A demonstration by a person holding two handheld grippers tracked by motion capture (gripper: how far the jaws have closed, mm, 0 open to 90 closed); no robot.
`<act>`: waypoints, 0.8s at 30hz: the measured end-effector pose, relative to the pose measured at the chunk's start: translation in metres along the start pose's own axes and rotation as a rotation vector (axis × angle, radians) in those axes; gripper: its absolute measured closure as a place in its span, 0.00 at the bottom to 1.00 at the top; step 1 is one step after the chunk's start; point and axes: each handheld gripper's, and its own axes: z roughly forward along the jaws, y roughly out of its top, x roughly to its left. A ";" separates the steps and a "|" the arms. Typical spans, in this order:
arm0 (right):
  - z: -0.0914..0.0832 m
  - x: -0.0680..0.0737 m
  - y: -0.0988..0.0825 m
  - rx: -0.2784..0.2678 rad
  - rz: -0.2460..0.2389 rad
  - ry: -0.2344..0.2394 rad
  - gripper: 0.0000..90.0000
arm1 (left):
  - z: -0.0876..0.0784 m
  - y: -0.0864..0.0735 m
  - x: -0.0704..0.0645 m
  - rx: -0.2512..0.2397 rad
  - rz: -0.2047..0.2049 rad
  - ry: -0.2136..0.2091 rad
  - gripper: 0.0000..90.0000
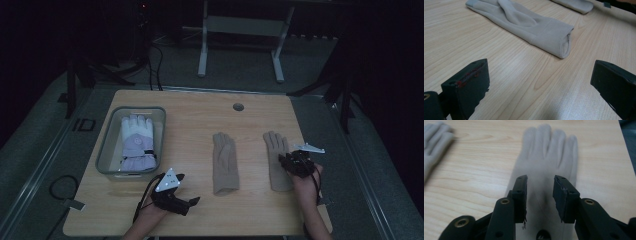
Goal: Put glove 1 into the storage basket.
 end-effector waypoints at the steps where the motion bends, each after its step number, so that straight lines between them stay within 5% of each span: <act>1: -0.002 -0.003 0.002 -0.017 -0.028 0.028 0.69 | 0.000 0.000 0.000 0.000 0.001 -0.001 0.03; 5: -0.005 -0.010 0.005 -0.038 -0.162 0.118 0.68 | 0.000 0.001 -0.001 -0.001 0.004 0.000 0.03; 10: -0.001 -0.019 0.005 -0.001 -0.284 0.165 0.67 | 0.000 0.000 -0.001 -0.002 0.004 -0.002 0.03; 16: 0.008 -0.028 0.003 0.021 -0.319 0.180 0.64 | 0.000 0.000 -0.001 0.000 0.008 -0.002 0.03; 24: 0.022 -0.030 -0.010 0.021 -0.280 0.197 0.66 | 0.000 0.000 -0.001 0.001 0.008 -0.002 0.03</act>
